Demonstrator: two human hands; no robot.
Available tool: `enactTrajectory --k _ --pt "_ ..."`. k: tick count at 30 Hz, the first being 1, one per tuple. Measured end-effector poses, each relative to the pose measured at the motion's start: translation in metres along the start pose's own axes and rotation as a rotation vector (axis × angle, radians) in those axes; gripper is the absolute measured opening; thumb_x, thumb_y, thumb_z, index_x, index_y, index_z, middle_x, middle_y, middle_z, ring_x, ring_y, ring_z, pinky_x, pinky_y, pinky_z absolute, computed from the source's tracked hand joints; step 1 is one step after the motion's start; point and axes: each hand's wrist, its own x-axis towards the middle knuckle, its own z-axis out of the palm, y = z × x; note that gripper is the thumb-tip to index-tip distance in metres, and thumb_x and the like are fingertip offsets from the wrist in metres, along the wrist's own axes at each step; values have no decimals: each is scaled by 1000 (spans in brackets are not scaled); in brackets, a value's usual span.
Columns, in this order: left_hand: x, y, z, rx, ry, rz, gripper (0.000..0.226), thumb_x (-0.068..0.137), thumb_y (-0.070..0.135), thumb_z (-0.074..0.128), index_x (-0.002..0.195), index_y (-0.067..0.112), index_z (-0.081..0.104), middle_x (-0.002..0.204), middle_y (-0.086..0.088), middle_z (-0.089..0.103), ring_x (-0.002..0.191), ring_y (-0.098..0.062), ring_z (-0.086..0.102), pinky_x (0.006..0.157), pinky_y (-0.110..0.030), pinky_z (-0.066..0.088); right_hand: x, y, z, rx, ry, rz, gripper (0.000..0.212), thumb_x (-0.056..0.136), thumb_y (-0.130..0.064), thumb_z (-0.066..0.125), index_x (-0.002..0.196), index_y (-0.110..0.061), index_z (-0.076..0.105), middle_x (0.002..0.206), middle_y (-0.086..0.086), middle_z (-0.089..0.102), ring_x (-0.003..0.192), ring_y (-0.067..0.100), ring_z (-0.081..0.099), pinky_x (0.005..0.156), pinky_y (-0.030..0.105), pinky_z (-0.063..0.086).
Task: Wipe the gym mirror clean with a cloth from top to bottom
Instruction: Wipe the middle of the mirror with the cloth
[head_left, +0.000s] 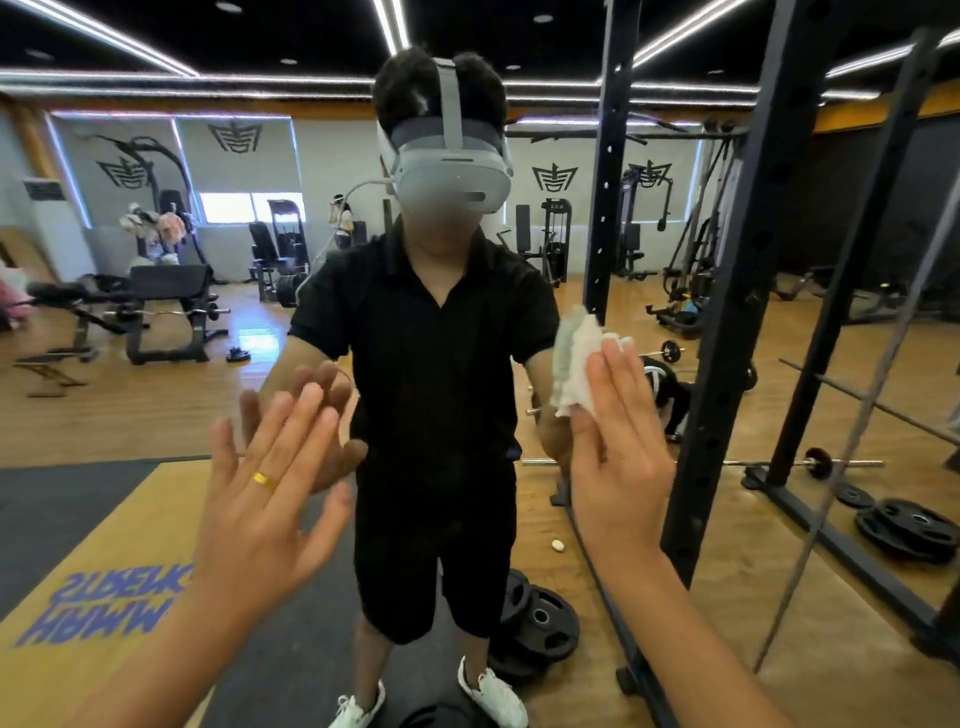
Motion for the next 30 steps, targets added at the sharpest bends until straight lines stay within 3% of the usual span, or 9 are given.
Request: enactTrajectory --k 3,8,11,14,16,20,22,27,30 --pt "6 -35 4 44 36 -6 63 99 28 54 154 3 38 163 -18 33 151 -35 32 122 -63 16 -1 -10 11 15 84 73 44 98 5 63 141 5 55 153 13 48 148 33 42 120 49 39" --pt "2 -41 18 109 89 14 66 100 31 52 157 4 35 170 -8 22 155 -29 25 127 -55 9 -8 -40 36 -18 182 188 45 101 -3 61 145 1 52 154 13 48 149 32 40 122 42 36" --pt "2 -43 18 96 78 15 66 100 30 52 158 5 34 170 -8 21 156 -27 23 126 -55 9 -21 -64 61 -87 99 52 41 99 -2 64 139 5 56 151 14 49 145 38 44 121 43 37" --pt "1 -43 18 89 75 11 66 100 31 51 159 6 32 170 -7 20 157 -25 19 125 -56 9 -18 -52 54 -168 8 -163 41 100 -2 62 140 5 53 149 18 49 142 39 46 121 43 38" --pt "1 -43 19 93 72 14 67 101 32 50 160 8 30 170 -7 20 157 -25 18 125 -56 9 -6 -39 41 -228 15 -206 44 103 -5 61 144 2 48 151 18 47 143 35 45 121 38 38" --pt "0 -44 22 111 71 12 67 101 33 51 160 8 31 168 -10 26 157 -25 20 126 -55 8 22 -44 41 -170 215 105 46 106 -15 56 149 -5 43 155 11 47 148 28 42 121 26 35" --pt "0 -43 21 112 77 14 67 101 33 51 159 7 32 168 -10 26 157 -25 19 126 -55 8 14 -66 59 -143 242 147 47 104 -10 60 148 -5 46 156 6 45 148 27 41 120 27 37" --pt "3 -42 20 116 76 7 64 101 32 50 157 6 35 165 -12 32 157 -24 18 127 -53 7 -20 -81 76 -168 -39 -194 46 99 -1 64 143 2 50 150 17 50 144 40 45 118 45 42" --pt "3 -42 19 112 81 1 62 101 32 50 156 5 39 162 -14 36 157 -24 21 127 -52 7 5 -55 57 -237 6 -204 49 103 -3 61 148 -3 43 152 17 47 144 37 44 118 39 42"
